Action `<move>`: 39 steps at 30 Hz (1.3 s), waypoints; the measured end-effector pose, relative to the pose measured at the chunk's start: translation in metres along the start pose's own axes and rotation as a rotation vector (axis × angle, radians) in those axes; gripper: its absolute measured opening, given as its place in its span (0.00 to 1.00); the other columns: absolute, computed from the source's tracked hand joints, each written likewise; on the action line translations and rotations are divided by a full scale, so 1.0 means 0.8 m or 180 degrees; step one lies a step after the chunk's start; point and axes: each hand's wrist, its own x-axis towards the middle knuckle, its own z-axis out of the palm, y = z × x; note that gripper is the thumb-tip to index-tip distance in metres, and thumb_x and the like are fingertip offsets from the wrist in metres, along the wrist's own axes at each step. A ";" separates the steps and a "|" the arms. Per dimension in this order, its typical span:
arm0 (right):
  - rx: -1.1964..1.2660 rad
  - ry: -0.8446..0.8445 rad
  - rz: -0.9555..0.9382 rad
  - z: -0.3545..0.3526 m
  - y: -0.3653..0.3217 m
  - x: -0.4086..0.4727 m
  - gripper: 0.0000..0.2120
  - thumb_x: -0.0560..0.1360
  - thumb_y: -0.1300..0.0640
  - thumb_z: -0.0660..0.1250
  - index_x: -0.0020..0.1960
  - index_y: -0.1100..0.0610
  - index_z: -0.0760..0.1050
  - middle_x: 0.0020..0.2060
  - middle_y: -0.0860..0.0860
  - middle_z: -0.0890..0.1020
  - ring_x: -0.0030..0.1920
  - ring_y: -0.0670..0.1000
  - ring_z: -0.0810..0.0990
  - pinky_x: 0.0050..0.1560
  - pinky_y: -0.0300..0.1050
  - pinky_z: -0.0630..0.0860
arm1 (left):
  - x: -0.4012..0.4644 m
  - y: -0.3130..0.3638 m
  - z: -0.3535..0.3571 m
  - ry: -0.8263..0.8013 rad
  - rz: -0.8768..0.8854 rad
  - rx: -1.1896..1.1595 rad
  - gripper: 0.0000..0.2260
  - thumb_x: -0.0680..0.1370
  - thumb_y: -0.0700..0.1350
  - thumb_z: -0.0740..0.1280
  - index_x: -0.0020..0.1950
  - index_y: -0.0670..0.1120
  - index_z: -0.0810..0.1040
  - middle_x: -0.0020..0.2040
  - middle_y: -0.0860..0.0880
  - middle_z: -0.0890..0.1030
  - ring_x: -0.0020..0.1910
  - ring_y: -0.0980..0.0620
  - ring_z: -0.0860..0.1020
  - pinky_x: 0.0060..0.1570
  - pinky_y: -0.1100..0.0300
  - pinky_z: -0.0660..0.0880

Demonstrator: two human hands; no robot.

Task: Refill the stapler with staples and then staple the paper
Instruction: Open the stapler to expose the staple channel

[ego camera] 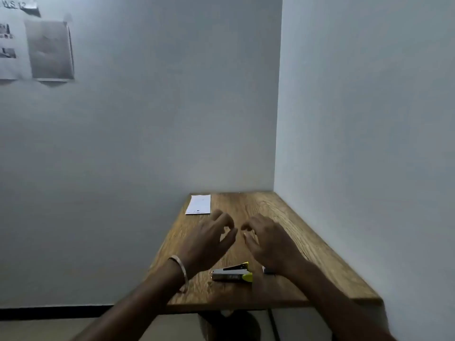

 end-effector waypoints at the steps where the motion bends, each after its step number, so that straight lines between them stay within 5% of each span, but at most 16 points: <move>1: 0.0053 -0.0148 0.0009 0.005 -0.001 -0.010 0.10 0.78 0.52 0.61 0.57 0.50 0.75 0.53 0.45 0.79 0.51 0.45 0.76 0.53 0.44 0.74 | -0.011 0.002 0.004 -0.0105 -0.0026 0.0012 0.11 0.80 0.57 0.59 0.54 0.51 0.73 0.55 0.54 0.75 0.46 0.59 0.77 0.36 0.69 0.73; 4: 0.0215 -0.0550 0.0005 0.019 -0.004 -0.036 0.17 0.78 0.50 0.60 0.67 0.47 0.71 0.63 0.44 0.77 0.62 0.45 0.74 0.63 0.44 0.71 | -0.043 -0.003 0.017 -0.0484 -0.0052 -0.0034 0.15 0.78 0.61 0.57 0.61 0.56 0.71 0.63 0.59 0.72 0.52 0.59 0.77 0.46 0.64 0.78; 9: 0.0307 -0.0755 -0.0060 0.040 -0.003 -0.052 0.24 0.79 0.50 0.61 0.74 0.49 0.65 0.72 0.46 0.72 0.74 0.44 0.65 0.70 0.35 0.57 | -0.068 -0.015 0.031 -0.0821 -0.0069 0.0004 0.21 0.77 0.64 0.56 0.69 0.60 0.67 0.69 0.63 0.67 0.59 0.64 0.73 0.47 0.78 0.66; 14: 0.0503 -0.0933 -0.0058 0.047 0.001 -0.061 0.17 0.79 0.51 0.61 0.68 0.44 0.71 0.60 0.42 0.79 0.60 0.42 0.75 0.64 0.40 0.70 | -0.078 -0.021 0.037 -0.0915 -0.0070 -0.0017 0.18 0.80 0.56 0.61 0.70 0.60 0.68 0.67 0.62 0.71 0.58 0.66 0.70 0.46 0.78 0.64; 24: 0.0791 -0.0994 -0.0084 0.051 0.010 -0.054 0.16 0.80 0.57 0.62 0.66 0.50 0.75 0.58 0.46 0.81 0.59 0.43 0.75 0.63 0.39 0.69 | -0.065 -0.033 0.036 -0.1059 -0.0147 -0.0335 0.15 0.81 0.46 0.64 0.67 0.55 0.76 0.61 0.57 0.80 0.58 0.62 0.77 0.57 0.65 0.75; 29: 0.1350 -0.0635 0.0241 0.044 0.014 -0.038 0.10 0.80 0.55 0.64 0.59 0.52 0.80 0.52 0.44 0.84 0.53 0.39 0.79 0.55 0.35 0.74 | -0.056 -0.036 0.029 -0.1081 -0.0708 -0.1434 0.12 0.82 0.44 0.63 0.62 0.54 0.79 0.55 0.61 0.82 0.55 0.67 0.78 0.54 0.71 0.75; 35: 0.2284 -0.0292 0.1184 0.051 0.018 -0.020 0.11 0.74 0.48 0.71 0.56 0.45 0.78 0.48 0.43 0.84 0.51 0.38 0.81 0.52 0.35 0.78 | -0.037 -0.033 0.026 -0.1116 -0.1555 -0.2542 0.11 0.83 0.44 0.61 0.55 0.51 0.83 0.49 0.52 0.84 0.47 0.60 0.81 0.48 0.64 0.78; 39: 0.2501 -0.0164 0.1350 0.068 0.016 -0.018 0.12 0.73 0.57 0.75 0.55 0.50 0.81 0.48 0.48 0.86 0.49 0.46 0.84 0.49 0.42 0.81 | -0.032 -0.033 0.032 -0.0987 -0.1957 -0.3188 0.12 0.83 0.44 0.59 0.56 0.44 0.83 0.49 0.47 0.86 0.44 0.55 0.82 0.44 0.63 0.77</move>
